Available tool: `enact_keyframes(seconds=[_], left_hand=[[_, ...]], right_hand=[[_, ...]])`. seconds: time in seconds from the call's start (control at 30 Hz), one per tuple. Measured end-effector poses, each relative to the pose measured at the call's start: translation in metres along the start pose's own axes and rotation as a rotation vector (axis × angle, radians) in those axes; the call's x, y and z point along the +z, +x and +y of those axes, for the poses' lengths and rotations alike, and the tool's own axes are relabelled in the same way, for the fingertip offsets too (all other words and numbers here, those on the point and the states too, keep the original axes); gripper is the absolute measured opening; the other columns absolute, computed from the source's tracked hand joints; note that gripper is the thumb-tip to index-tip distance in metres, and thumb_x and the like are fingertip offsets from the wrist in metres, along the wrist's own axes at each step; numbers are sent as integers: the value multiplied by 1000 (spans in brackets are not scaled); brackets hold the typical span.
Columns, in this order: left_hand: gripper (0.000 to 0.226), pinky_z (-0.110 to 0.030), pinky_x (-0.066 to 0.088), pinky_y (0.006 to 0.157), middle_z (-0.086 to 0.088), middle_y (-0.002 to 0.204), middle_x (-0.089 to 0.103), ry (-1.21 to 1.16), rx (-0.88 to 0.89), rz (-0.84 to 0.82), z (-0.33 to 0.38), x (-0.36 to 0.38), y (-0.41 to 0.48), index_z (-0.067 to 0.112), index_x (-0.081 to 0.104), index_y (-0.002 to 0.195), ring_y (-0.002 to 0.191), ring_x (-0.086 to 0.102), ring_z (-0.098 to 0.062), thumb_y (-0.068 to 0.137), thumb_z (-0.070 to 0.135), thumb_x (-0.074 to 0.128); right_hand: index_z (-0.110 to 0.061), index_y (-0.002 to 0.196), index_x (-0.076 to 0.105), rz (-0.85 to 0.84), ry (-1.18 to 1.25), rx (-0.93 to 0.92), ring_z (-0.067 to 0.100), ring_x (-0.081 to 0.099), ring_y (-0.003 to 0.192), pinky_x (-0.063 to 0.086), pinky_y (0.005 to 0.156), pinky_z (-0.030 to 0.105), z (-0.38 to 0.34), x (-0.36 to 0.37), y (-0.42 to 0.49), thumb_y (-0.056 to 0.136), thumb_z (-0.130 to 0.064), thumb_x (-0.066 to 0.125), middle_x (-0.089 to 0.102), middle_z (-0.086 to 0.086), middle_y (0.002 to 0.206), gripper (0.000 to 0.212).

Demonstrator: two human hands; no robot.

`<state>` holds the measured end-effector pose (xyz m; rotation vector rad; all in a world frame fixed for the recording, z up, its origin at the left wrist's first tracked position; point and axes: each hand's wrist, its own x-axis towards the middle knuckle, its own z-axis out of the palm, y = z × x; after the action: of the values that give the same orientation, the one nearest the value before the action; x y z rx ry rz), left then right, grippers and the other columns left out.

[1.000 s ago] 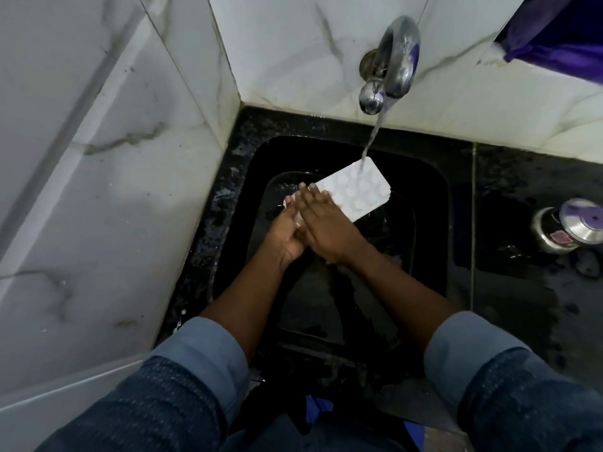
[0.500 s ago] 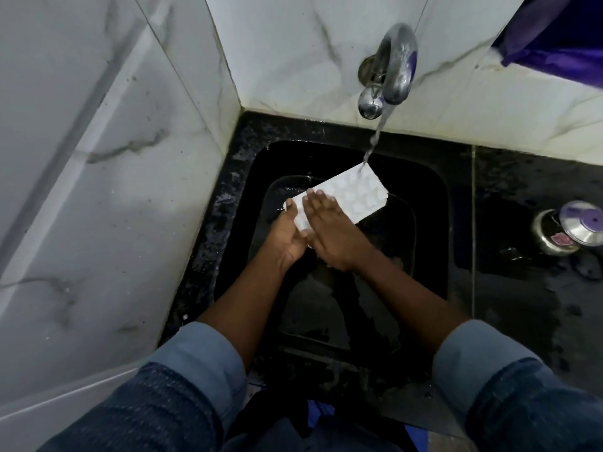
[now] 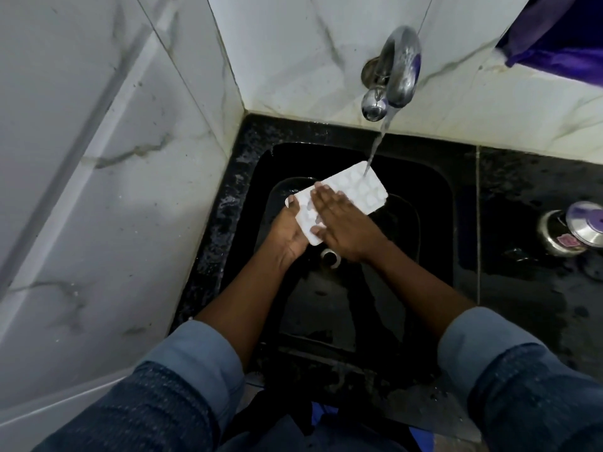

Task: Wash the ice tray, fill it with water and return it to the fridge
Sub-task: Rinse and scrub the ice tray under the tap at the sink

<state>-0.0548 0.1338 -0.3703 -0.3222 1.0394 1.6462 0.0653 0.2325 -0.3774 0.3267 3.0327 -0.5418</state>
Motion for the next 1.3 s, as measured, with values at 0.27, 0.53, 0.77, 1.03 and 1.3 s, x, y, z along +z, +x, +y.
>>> enact_keyframes(seconds=[0.27, 0.53, 0.77, 1.03, 1.3], left_hand=[[73, -61, 30, 125, -27, 161, 42, 87, 72, -127, 0, -20, 25, 3, 37, 160, 150, 41, -44, 106, 50, 49], [45, -44, 62, 95, -25, 130, 70, 274, 203, 91, -25, 17, -13, -3, 62, 136, 120, 70, -39, 113, 32, 48], [28, -47, 60, 90, -21, 109, 78, 566, 378, 146, -43, 11, -42, 4, 74, 112, 99, 75, -32, 109, 27, 57], [28, -40, 60, 92, -13, 113, 79, 561, 514, 157, -41, 12, -59, 1, 74, 122, 107, 75, -24, 109, 18, 56], [22, -39, 60, 88, -7, 102, 81, 564, 511, 172, -39, 8, -62, 11, 79, 108, 98, 77, -20, 108, 17, 58]], right_hand=[[-5, 166, -3, 69, 246, 508, 31, -3, 162, 0, 130, 44, 26, -10, 9, 110, -53, 31, -4, 17, 174, 81], [-6, 164, -10, 169, 806, 773, 26, -18, 160, -14, 127, 42, -24, -12, 29, 113, -47, 25, -17, 12, 173, 74], [-3, 166, 2, 190, 747, 902, 30, -8, 162, -9, 128, 48, 20, -29, 28, 113, -50, 19, -6, 16, 174, 73], [0, 165, 4, 3, 500, 757, 31, -3, 162, -7, 128, 46, -31, -32, 15, 105, -69, 16, -1, 19, 174, 92], [1, 165, 0, -102, 476, 719, 30, -7, 162, -9, 129, 45, -57, -44, 11, 99, -78, 13, -5, 20, 173, 103]])
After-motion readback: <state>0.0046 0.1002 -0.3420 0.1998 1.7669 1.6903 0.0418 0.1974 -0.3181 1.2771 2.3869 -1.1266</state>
